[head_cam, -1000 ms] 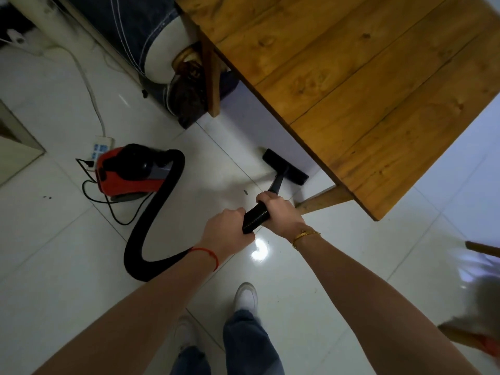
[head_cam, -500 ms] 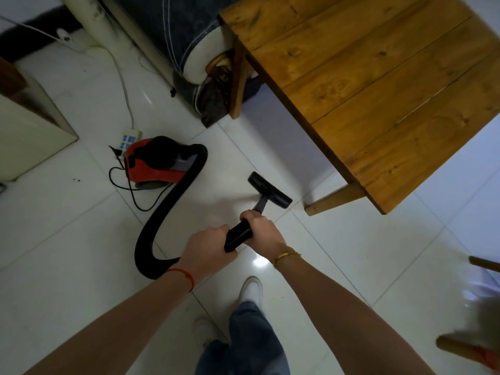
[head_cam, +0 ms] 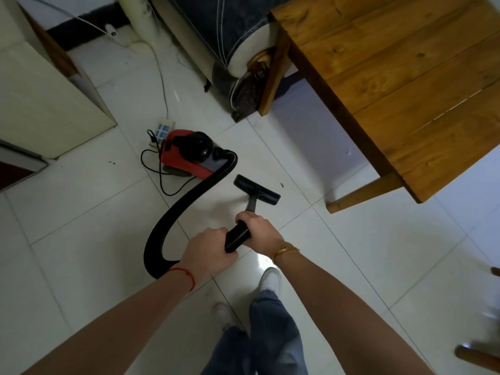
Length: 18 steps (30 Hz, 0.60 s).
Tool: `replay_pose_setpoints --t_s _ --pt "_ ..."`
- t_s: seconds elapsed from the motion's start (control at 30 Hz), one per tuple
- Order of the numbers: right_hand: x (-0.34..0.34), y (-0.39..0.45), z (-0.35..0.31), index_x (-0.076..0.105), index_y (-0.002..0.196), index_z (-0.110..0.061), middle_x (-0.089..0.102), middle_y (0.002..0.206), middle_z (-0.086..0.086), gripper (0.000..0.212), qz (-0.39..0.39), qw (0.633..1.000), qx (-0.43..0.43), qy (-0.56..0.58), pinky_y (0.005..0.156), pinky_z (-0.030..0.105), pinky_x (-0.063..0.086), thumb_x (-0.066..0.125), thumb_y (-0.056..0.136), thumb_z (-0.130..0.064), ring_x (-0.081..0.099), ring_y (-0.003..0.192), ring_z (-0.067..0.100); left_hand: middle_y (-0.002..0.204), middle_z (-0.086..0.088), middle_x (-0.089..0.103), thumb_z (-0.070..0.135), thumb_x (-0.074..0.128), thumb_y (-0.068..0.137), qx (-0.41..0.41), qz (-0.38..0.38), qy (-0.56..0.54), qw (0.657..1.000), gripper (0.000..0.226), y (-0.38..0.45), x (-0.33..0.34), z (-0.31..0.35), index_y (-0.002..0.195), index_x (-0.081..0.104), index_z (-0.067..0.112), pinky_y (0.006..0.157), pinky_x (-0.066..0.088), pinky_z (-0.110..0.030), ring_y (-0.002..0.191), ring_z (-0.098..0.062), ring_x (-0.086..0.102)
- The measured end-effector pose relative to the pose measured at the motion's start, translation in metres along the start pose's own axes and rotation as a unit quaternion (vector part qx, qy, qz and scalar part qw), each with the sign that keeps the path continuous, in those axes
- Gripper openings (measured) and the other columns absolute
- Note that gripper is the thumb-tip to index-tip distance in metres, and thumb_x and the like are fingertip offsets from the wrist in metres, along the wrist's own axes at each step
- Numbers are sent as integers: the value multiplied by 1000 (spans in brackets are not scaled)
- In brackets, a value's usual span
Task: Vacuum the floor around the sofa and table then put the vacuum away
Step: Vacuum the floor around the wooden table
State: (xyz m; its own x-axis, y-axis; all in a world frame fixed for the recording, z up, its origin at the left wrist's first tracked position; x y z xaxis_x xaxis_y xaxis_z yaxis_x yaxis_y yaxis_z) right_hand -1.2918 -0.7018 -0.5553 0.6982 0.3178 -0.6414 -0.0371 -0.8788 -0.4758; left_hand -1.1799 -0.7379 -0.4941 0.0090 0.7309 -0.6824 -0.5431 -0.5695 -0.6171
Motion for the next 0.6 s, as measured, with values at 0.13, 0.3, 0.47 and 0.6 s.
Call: replay_pose_setpoints --t_s 0.13,0.3,0.47,0.6 --pt "-2 12 1 52 112 -14 55 113 6 36 5 1000 -5 -16 81 30 47 70 82 -18 59 93 27 66 3 55 28 60 78 -7 8 -13 1000 15 7 -4 -6 79 52 15 49 35 -25 63 -18 58" --pt "-25 39 18 53 113 -15 54 115 7 37 0 999 -5 -39 86 36 50 70 81 -18 59 94 28 66 4 54 30 60 80 -18 21 -25 999 16 38 -13 4 82 52 16 50 35 -24 61 -16 55" --pt "-69 80 36 53 113 -14 54 114 8 36 -15 998 -24 -64 82 35 49 70 81 -16 60 94 30 68 1 56 27 61 80 -43 27 -79 996 16 83 -34 23 82 54 13 48 34 -24 63 -18 57" --pt "-108 116 47 54 114 -10 55 117 10 36 -23 995 -43 -87 78 31 45 69 82 -14 59 95 30 74 0 59 27 62 80 -64 35 -103 992 17 123 -58 40 86 56 12 50 37 -23 65 -17 58"
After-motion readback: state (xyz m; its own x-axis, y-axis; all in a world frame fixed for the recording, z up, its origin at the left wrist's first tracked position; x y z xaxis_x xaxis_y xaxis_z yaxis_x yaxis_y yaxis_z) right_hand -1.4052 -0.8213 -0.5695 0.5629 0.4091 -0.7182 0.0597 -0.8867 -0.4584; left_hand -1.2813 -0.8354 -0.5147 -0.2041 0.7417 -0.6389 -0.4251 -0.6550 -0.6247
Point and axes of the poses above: each hand's wrist, its own y-axis towards the middle knuckle, its own x-axis out of the palm, z = x × y, the point moved 7 cm from there along y, towards the middle knuckle
